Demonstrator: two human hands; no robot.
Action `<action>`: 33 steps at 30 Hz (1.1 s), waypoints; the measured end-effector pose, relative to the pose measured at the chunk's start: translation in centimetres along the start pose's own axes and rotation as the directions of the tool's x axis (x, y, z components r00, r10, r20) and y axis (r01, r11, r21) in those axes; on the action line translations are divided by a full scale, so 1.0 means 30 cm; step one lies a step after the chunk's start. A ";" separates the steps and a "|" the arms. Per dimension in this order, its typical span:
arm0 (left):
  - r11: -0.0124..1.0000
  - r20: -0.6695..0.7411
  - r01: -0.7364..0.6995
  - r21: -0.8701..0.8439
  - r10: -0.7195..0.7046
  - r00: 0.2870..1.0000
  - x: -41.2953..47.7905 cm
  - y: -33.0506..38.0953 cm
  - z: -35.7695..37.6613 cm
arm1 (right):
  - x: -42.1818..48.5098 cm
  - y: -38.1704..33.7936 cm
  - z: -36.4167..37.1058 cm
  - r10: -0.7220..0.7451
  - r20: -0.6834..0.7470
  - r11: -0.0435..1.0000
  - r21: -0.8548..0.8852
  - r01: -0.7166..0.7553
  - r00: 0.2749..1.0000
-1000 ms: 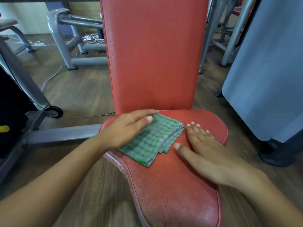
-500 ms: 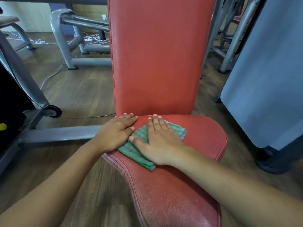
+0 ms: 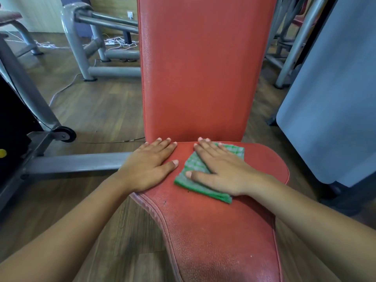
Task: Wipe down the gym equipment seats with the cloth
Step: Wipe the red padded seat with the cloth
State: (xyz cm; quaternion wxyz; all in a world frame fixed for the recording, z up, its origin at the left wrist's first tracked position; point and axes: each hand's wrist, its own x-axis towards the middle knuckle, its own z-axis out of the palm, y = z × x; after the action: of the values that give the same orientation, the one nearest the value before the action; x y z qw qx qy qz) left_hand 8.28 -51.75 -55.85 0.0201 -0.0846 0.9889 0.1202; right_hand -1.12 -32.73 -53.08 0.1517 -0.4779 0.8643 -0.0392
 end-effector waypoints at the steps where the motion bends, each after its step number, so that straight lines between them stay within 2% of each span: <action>1: 1.000 0.001 -0.001 -0.003 0.001 1.000 0.001 -0.002 0.000 | -0.034 -0.002 0.003 -0.041 0.006 0.999 0.009 0.041 0.999; 3: 1.000 0.003 -0.002 -0.004 0.002 1.000 0.000 -0.004 0.000 | -0.101 0.024 0.008 -0.035 -0.008 0.999 0.011 0.035 0.999; 7: 1.000 -0.007 -0.002 0.012 0.002 1.000 0.004 0.000 0.003 | -0.113 0.134 -0.011 0.216 -0.040 0.975 -0.037 -0.217 0.976; 9: 1.000 -0.002 -0.003 0.010 0.003 1.000 0.005 0.004 0.003 | -0.055 0.159 -0.018 0.275 -0.057 0.959 -0.051 -0.277 0.960; 11: 1.000 0.002 -0.003 0.010 0.003 1.000 0.005 0.005 0.001 | 0.002 0.141 -0.016 0.231 -0.045 0.971 -0.058 -0.234 0.972; 15: 1.000 0.005 -0.009 0.023 0.008 1.000 0.008 -0.005 0.003 | -0.046 0.077 0.002 -0.002 -0.038 1.000 -0.028 0.001 0.999; 17: 1.000 0.007 -0.007 0.030 0.007 1.000 0.009 -0.009 0.007 | -0.124 0.091 0.008 -0.017 -0.049 1.000 0.007 0.017 0.999; 22: 1.000 0.006 -0.004 0.030 0.004 1.000 0.013 0.002 0.004 | -0.134 0.247 -0.024 0.279 -0.110 0.959 -0.026 -0.283 0.954; 24: 1.000 0.014 -0.002 0.030 0.002 1.000 0.013 0.007 0.002 | -0.065 0.263 -0.036 0.319 -0.102 0.944 -0.060 -0.326 0.942; 26: 1.000 0.018 -0.002 0.027 0.001 1.000 0.012 0.005 0.000 | -0.010 0.220 -0.033 0.248 -0.087 0.962 -0.091 -0.256 0.965; 30: 0.999 0.022 -0.006 0.034 0.005 1.000 0.010 0.003 -0.001 | -0.085 0.091 0.000 -0.025 -0.061 0.999 -0.041 0.023 0.998; 31: 0.999 0.021 -0.007 0.034 0.006 1.000 0.010 0.002 -0.001 | -0.125 0.086 0.004 -0.056 -0.061 0.998 -0.025 0.054 0.997; 33: 1.000 0.020 -0.007 0.031 0.006 1.000 0.014 -0.001 0.000 | -0.183 0.126 0.004 -0.029 -0.071 1.000 -0.014 0.028 0.997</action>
State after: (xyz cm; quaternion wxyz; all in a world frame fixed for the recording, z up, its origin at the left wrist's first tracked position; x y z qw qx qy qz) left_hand 7.86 -51.85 -55.88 0.0309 -0.0798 0.9907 0.1059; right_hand -1.44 -26.07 -52.75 0.1168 -0.4894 0.8626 -0.0528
